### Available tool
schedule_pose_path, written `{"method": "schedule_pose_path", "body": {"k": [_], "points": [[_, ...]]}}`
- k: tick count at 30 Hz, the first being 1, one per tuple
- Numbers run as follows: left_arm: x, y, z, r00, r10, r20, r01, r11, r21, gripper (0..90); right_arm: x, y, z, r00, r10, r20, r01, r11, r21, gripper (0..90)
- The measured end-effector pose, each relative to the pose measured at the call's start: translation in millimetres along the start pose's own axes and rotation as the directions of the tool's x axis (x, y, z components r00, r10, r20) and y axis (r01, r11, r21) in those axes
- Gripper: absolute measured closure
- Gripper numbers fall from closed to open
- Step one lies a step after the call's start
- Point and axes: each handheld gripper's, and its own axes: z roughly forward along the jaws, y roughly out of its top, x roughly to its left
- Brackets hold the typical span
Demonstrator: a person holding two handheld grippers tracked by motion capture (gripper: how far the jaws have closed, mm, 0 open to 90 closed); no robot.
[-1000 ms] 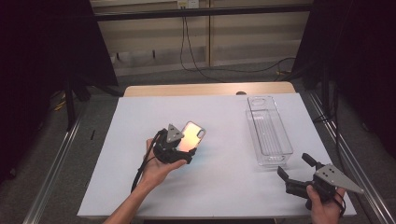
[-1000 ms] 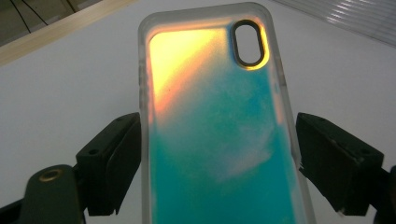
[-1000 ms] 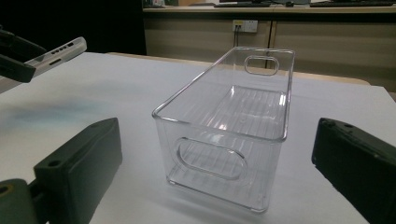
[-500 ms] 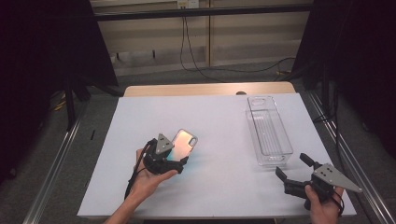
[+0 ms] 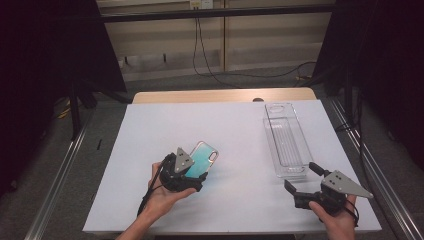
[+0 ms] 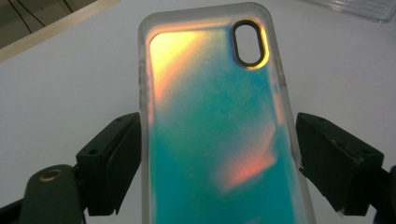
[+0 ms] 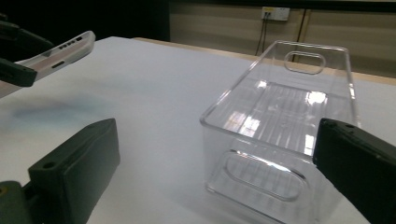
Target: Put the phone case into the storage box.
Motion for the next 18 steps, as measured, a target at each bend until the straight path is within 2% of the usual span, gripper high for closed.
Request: {"method": "schedule_pose_path", "body": {"k": [2, 4, 6, 7, 13, 18], "points": [[-3.8, -0.1, 1.3, 0.9998, 0.015, -0.016, -0.015, 0.9999, 0.000, 16.9, 1.9, 3.3, 3.3, 0.9999, -0.005, -0.013, 0.005, 1.000, 0.002, 0.3], [-4.9, 0.6, 0.9, 0.9998, 0.012, -0.016, -0.012, 0.9999, -0.004, 16.9, 4.2, 7.0, 7.4, 0.9995, -0.016, -0.026, 0.016, 1.000, 0.001, 0.0], [-6.2, 0.8, -0.6, 0.9983, 0.031, -0.049, -0.031, 0.9995, 0.002, 16.9, 8.8, 10.7, 13.9, 0.9991, -0.020, -0.039, 0.020, 1.000, 0.014, 0.0], [-7.2, 0.3, -0.5, 0.9983, 0.014, -0.056, -0.015, 0.9999, -0.003, 16.9, 12.8, 12.3, 18.8, 0.9985, -0.024, -0.050, 0.026, 0.999, 0.032, 0.2], [-8.6, -1.4, -2.3, 0.9981, 0.025, -0.056, -0.025, 0.9997, 0.000, 16.9, 33.9, 18.3, 38.6, 0.9890, -0.073, -0.129, 0.083, 0.994, 0.074, 0.3], [-13.7, -1.2, -1.4, 0.9990, 0.018, -0.042, -0.019, 0.9997, -0.018, 16.9, 46.7, 26.5, 52.9, 0.9836, -0.063, -0.169, 0.082, 0.991, 0.106, 0.5]]}}
